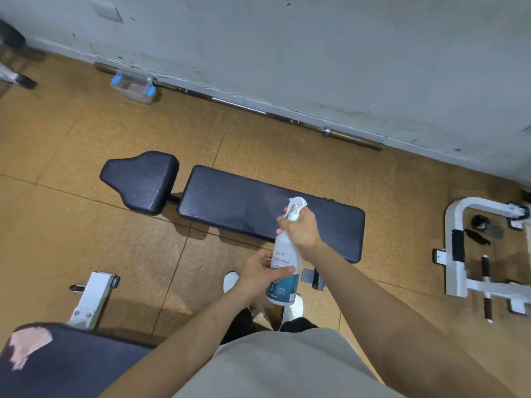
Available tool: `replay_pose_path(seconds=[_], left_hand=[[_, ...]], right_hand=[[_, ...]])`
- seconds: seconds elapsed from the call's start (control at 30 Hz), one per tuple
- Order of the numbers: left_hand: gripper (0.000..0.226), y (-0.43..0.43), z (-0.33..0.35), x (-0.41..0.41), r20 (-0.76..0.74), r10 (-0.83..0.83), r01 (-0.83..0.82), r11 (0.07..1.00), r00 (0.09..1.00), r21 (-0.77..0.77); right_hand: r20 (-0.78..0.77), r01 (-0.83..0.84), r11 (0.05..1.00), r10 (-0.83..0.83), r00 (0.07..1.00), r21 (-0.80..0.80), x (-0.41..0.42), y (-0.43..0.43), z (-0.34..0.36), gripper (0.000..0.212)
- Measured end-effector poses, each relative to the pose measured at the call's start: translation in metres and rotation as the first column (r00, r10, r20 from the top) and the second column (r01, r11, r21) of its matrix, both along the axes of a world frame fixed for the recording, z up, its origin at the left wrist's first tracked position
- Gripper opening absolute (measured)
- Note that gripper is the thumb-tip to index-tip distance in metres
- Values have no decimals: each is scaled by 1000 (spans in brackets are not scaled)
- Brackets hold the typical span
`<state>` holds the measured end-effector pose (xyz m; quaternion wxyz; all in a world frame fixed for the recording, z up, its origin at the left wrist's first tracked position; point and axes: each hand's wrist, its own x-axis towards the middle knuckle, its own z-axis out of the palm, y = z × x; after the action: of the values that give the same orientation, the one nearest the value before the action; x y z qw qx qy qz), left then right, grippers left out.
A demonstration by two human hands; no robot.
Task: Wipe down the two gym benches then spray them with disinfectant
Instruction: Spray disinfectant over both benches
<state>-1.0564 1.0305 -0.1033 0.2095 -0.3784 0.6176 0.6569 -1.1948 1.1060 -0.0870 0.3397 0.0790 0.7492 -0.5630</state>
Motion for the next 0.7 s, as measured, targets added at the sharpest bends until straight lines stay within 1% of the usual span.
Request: replay_pose_path(seconds=[0.07, 0.17, 0.27, 0.4, 0.5, 0.6, 0.7], left_hand=[[46, -19, -1, 8, -11, 44, -44, 999, 999, 14], [44, -45, -2, 21, -19, 123, -122, 992, 992, 27], [42, -71, -2, 32, -48, 213, -213, 977, 976, 6], [39, -109, -4, 44, -85, 308, -310, 951, 948, -5], [43, -130, -9, 53, -88, 418, -418, 908, 904, 20], [43, -150, -10, 61, -112, 531, -532, 846, 840, 22], [42, -169, -10, 66, -131, 593, -595, 803, 795, 30]], right_hand=[[8, -33, 999, 33, 999, -10, 5, -26, 1, 21], [-7, -128, 992, 128, 992, 22, 11, -66, 3, 22], [-38, -206, 978, 207, 978, 43, 17, -105, 5, 18], [-66, -274, 961, 275, 959, 20, 27, -153, 9, 22], [-73, -354, 935, 355, 932, 21, 33, -191, 15, 23], [-109, -432, 900, 436, 894, 55, 39, -228, 20, 17], [-127, -479, 874, 487, 864, 84, 45, -257, 23, 16]])
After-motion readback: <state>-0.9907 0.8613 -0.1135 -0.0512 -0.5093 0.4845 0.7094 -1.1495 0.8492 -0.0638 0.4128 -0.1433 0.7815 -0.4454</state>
